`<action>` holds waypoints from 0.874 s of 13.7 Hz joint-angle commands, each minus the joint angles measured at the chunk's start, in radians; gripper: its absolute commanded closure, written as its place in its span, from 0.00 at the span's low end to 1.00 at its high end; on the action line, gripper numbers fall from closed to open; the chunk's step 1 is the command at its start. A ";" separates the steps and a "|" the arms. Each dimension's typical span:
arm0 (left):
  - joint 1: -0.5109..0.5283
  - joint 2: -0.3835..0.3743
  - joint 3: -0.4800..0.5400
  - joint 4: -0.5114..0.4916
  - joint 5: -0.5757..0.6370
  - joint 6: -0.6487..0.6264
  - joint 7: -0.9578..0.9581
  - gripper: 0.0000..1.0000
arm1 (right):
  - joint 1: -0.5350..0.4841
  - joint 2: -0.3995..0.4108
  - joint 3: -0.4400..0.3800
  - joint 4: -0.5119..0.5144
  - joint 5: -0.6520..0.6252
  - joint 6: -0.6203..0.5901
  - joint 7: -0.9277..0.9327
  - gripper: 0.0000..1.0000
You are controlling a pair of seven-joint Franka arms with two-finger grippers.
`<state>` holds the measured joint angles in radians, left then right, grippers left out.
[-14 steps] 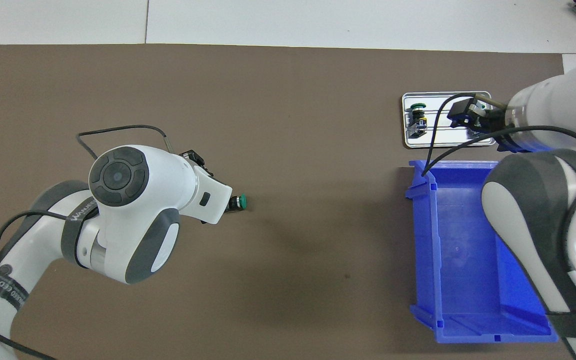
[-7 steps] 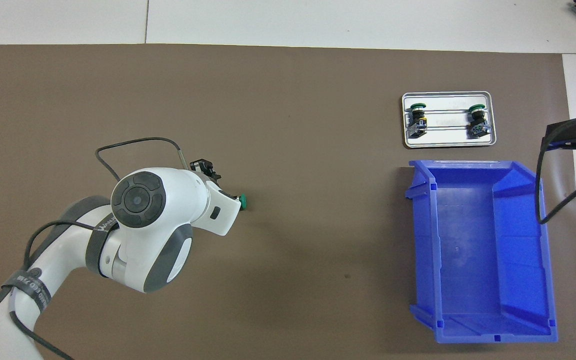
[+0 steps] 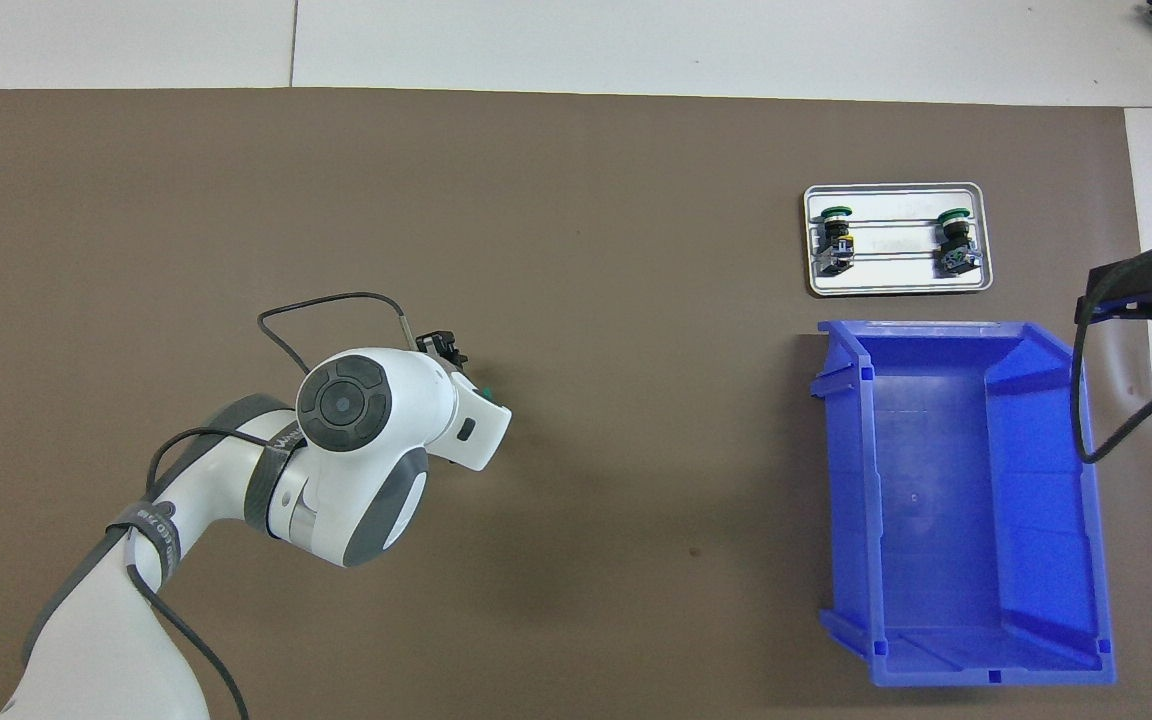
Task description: Place and press button with both arms
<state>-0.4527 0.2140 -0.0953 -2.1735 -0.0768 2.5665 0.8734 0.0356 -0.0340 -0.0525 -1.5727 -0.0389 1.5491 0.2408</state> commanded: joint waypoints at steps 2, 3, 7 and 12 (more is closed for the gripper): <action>0.003 -0.005 0.022 0.053 -0.009 -0.002 0.007 0.00 | 0.013 -0.006 0.014 -0.027 -0.019 0.006 -0.026 0.00; 0.020 -0.027 0.023 0.081 -0.009 -0.012 0.009 0.00 | 0.024 0.000 0.016 -0.020 -0.021 0.008 -0.026 0.00; 0.029 -0.053 0.023 0.080 -0.009 -0.094 0.009 0.00 | 0.026 -0.009 0.016 -0.029 -0.006 0.006 -0.026 0.00; 0.023 -0.058 0.023 0.080 -0.009 -0.103 0.009 0.00 | 0.018 -0.011 0.014 -0.044 -0.004 0.063 -0.092 0.00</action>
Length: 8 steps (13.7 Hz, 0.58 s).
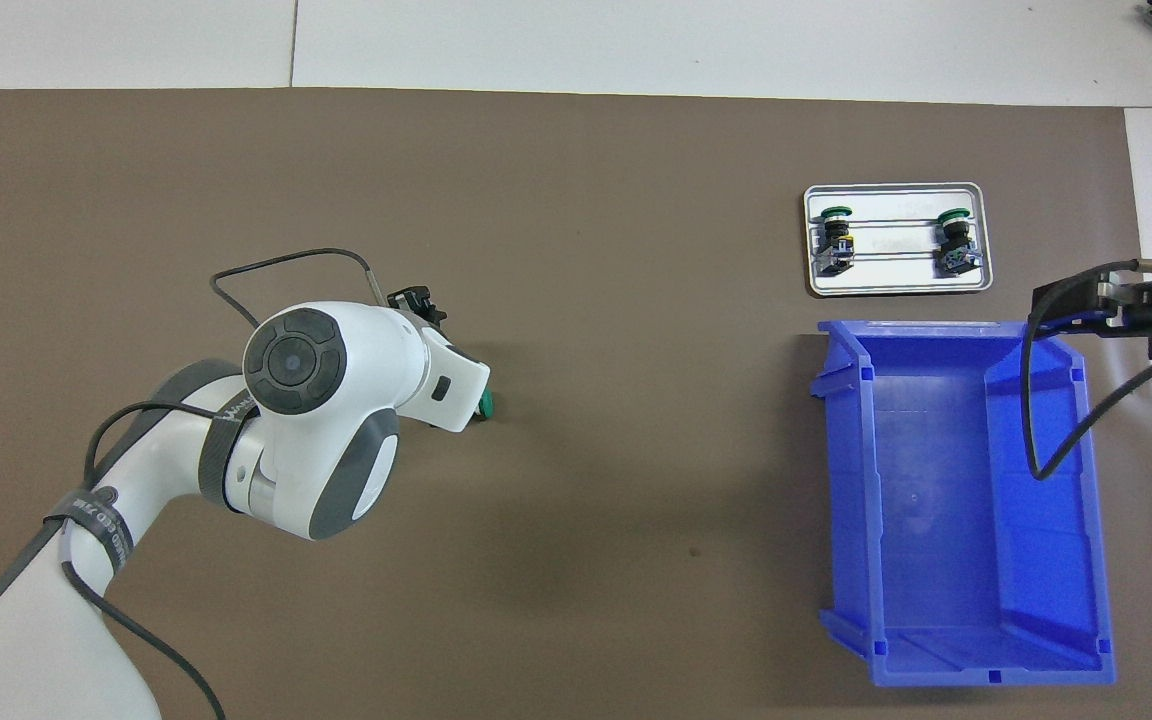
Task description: Place and press button with both arms
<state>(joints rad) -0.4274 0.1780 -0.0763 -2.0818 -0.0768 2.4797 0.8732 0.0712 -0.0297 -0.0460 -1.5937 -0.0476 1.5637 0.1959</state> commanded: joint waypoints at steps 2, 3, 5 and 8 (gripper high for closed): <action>0.004 -0.022 0.004 -0.009 -0.009 -0.013 0.009 0.00 | -0.017 -0.015 0.008 -0.026 -0.003 0.052 -0.059 0.00; 0.006 -0.019 0.006 -0.008 -0.009 -0.005 0.010 0.00 | -0.017 -0.015 0.008 -0.025 -0.009 0.049 -0.076 0.00; 0.019 -0.019 0.006 -0.006 -0.009 -0.004 0.010 0.00 | -0.021 -0.013 0.006 -0.020 -0.009 0.047 -0.076 0.00; 0.065 -0.017 0.006 -0.006 -0.009 -0.004 0.010 0.00 | -0.021 -0.013 0.006 -0.020 -0.008 0.050 -0.067 0.00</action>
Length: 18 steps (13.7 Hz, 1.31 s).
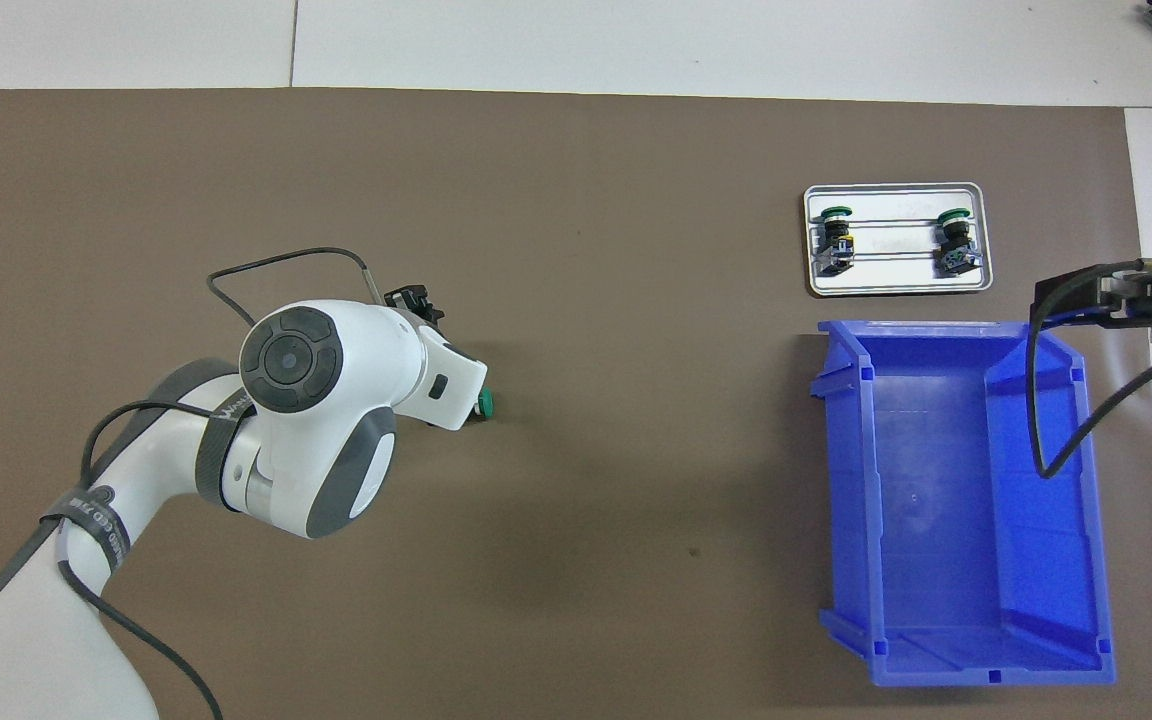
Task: Place and press button with both arms
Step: 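Set the button on the mat and pull the left gripper back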
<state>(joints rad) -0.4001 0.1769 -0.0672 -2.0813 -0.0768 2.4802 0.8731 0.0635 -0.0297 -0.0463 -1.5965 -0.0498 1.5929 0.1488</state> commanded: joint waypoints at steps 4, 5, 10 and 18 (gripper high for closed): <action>0.134 -0.013 -0.003 -0.006 -0.008 -0.004 0.012 0.00 | -0.014 -0.013 0.008 -0.019 -0.002 0.021 -0.021 0.00; 0.164 -0.011 -0.003 -0.005 -0.008 -0.004 0.017 0.00 | -0.014 -0.013 0.008 -0.019 -0.001 0.021 -0.020 0.00; 0.176 -0.011 -0.003 -0.005 -0.008 -0.004 0.014 0.00 | -0.016 -0.013 0.006 -0.020 0.002 0.022 -0.020 0.00; 0.286 -0.010 -0.003 -0.006 -0.008 -0.004 0.014 0.00 | -0.017 -0.015 0.005 -0.022 0.004 0.027 -0.020 0.00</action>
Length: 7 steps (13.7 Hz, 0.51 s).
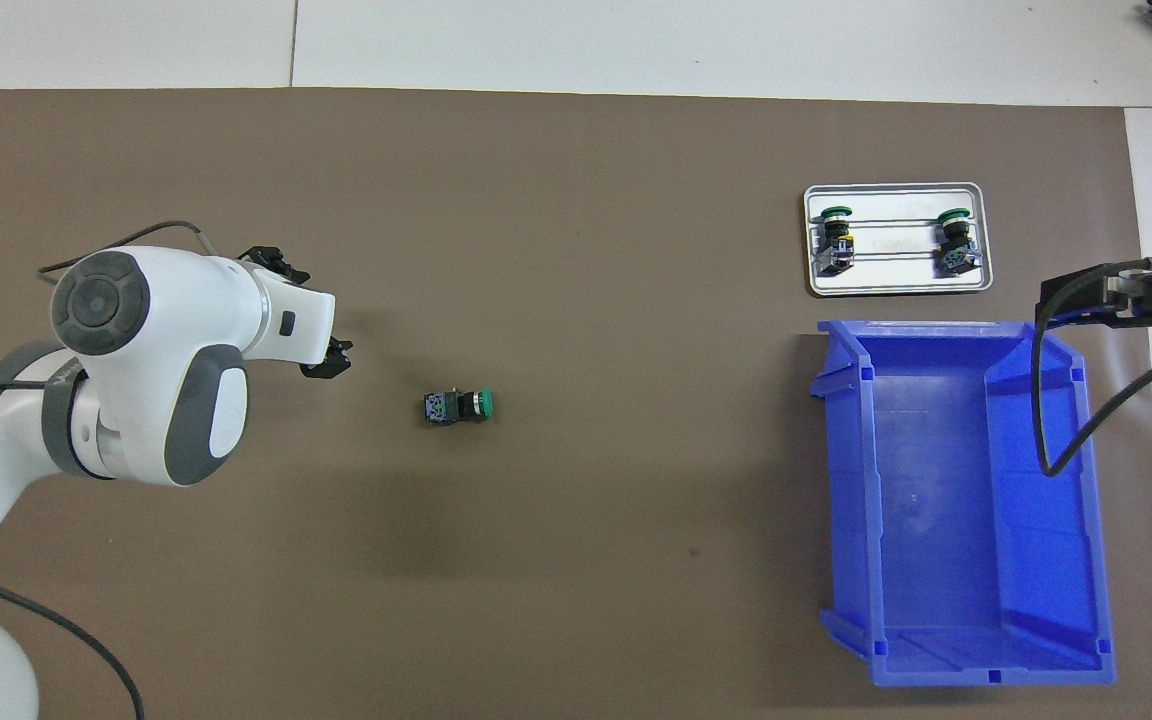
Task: Place and press button with both arms
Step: 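Set the button on the mat and pull the left gripper back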
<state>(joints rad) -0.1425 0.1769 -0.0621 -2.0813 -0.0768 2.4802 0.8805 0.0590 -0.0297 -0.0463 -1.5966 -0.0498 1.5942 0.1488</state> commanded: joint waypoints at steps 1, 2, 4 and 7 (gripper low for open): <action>0.046 -0.010 -0.009 -0.005 -0.008 -0.004 0.006 0.00 | -0.013 -0.015 0.003 -0.022 0.004 0.024 -0.020 0.00; 0.060 -0.010 -0.009 -0.006 -0.008 -0.004 0.006 0.00 | -0.013 -0.015 0.003 -0.022 0.004 0.026 -0.020 0.00; 0.083 -0.010 -0.009 -0.006 -0.008 -0.004 0.006 0.00 | -0.014 -0.015 0.003 -0.022 0.004 0.026 -0.020 0.00; 0.104 -0.010 -0.009 -0.006 -0.008 -0.004 0.006 0.00 | -0.019 -0.015 0.002 -0.023 0.004 0.026 -0.020 0.00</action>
<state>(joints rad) -0.0587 0.1770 -0.0616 -2.0814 -0.0768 2.4802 0.8805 0.0559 -0.0297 -0.0474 -1.5966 -0.0497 1.5949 0.1488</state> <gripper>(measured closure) 0.000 0.000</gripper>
